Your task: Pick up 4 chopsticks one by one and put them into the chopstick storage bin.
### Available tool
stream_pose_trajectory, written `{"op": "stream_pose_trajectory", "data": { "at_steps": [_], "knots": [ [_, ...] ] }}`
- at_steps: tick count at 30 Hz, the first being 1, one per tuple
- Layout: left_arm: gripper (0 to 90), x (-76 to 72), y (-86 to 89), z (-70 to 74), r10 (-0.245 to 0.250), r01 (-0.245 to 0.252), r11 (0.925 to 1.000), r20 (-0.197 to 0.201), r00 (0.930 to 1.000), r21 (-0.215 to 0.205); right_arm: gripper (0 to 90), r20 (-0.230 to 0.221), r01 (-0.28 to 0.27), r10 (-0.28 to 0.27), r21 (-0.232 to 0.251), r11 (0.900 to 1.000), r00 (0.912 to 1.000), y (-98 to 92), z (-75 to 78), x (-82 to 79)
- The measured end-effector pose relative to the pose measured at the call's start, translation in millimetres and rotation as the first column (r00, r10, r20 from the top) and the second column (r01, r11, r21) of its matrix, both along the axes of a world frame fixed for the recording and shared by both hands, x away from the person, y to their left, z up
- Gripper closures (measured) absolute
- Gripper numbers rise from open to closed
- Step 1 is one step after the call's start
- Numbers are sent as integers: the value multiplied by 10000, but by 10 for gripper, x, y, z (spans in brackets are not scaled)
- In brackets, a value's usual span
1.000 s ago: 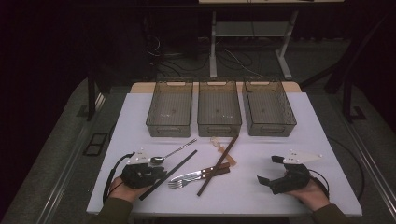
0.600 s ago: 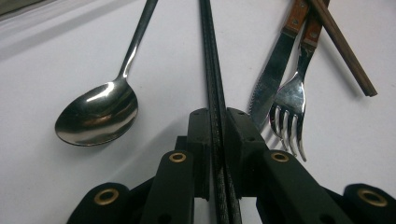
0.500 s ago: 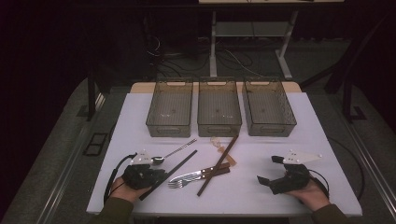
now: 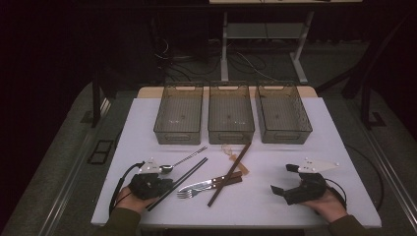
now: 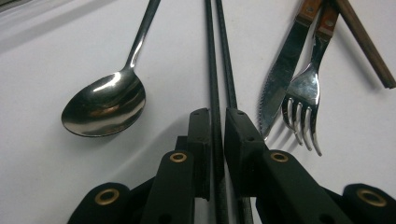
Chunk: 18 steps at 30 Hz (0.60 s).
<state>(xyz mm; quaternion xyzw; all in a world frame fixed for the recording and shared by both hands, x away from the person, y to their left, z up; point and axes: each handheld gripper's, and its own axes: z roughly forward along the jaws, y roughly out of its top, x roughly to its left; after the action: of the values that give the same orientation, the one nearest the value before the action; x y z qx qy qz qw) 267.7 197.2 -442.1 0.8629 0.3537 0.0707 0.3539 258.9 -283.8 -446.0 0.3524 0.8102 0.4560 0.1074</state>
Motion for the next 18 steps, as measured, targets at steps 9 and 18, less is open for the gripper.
{"op": "stream_pose_trajectory", "data": {
  "at_steps": [9, 18],
  "knots": [
    [821, -19, -33, 5, -91, 78, 9989, 276, 9996, 461, 7, 0, 12, -12, 15, 10000, 10000, 0, 1, -2],
    [845, -22, -56, 10, 21, -39, 9981, 299, 9996, 622, 7, 37, -1, 1, 16, 10000, 10000, 1, 3, -5]
  ]
}}
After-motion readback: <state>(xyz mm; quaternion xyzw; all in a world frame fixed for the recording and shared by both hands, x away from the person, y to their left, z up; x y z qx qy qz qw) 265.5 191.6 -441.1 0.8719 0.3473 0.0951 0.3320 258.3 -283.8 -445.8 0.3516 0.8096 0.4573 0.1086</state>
